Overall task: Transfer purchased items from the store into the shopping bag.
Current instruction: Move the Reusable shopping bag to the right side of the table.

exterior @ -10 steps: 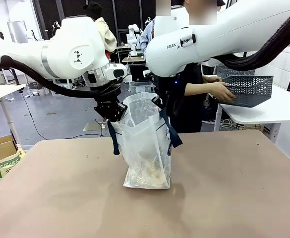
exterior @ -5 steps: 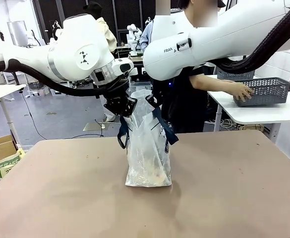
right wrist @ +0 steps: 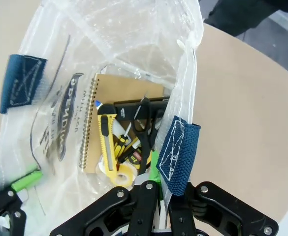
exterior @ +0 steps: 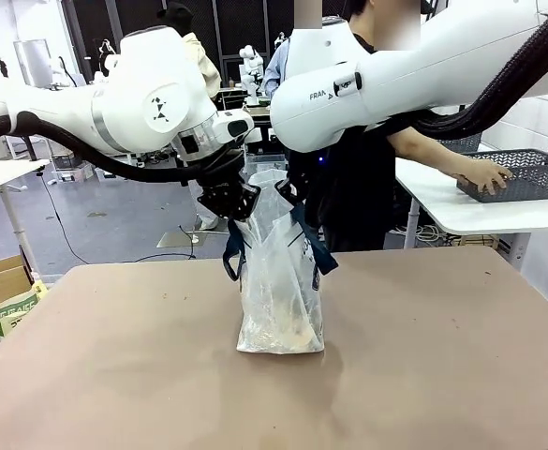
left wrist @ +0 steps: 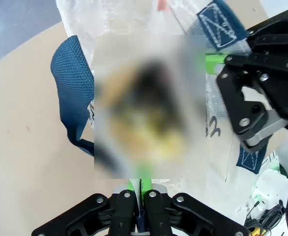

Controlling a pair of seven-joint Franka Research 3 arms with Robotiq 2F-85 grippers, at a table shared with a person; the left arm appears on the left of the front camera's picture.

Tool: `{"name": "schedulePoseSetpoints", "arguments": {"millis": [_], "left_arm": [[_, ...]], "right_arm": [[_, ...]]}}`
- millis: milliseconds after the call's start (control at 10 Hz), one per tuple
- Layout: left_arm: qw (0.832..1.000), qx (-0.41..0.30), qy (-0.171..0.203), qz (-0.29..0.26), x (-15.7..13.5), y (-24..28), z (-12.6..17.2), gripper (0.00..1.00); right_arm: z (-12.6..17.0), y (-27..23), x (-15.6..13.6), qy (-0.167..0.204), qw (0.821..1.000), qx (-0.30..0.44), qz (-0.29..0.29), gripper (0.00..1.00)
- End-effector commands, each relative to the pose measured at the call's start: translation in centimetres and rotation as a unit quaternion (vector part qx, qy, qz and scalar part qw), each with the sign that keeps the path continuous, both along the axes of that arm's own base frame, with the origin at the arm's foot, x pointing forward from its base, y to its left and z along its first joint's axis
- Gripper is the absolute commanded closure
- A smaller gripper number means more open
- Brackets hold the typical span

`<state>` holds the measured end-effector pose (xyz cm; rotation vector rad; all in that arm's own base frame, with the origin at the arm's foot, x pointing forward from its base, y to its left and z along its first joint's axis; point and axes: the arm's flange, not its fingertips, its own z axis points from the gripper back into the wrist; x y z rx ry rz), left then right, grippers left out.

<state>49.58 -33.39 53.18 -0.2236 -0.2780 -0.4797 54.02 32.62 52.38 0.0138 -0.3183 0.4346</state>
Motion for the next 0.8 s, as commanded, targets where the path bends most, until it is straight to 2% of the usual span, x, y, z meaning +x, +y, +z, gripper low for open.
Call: {"name": "schedulePoseSetpoints", "arguments": {"millis": [0, 100, 300, 400, 500, 700], "left_arm": [[0.999, -0.020, -0.022, -0.020, 0.4, -0.9, 0.4, 1.00], [0.999, -0.022, -0.025, -0.018, 0.4, -1.0, 0.3, 1.00], [0.999, -0.023, -0.022, -0.008, 0.6, -0.5, -0.1, 1.00], [0.999, -0.027, -0.018, -0.008, 0.6, 0.0, -0.3, 1.00], [1.000, -0.012, -0.017, 0.010, 0.5, 0.5, -0.4, 1.00], [1.000, -0.011, -0.015, -0.005, 0.4, -0.7, -0.2, 1.00]], "right_arm": [[0.1, 0.5, 0.6, 0.001, 0.999, 0.036, -0.009, 1.00], [0.1, 0.1, 0.7, 0.025, 0.996, 0.081, -0.012, 1.00], [0.0, -1.1, 1.1, 0.054, 0.985, 0.129, -0.103, 1.00], [-0.1, -1.4, 1.1, 0.060, 0.985, 0.132, -0.096, 1.00], [0.0, -0.5, 0.7, 0.049, 0.993, 0.094, -0.055, 1.00], [0.0, -0.5, 0.7, 0.049, 0.993, 0.094, -0.055, 1.00]]}}
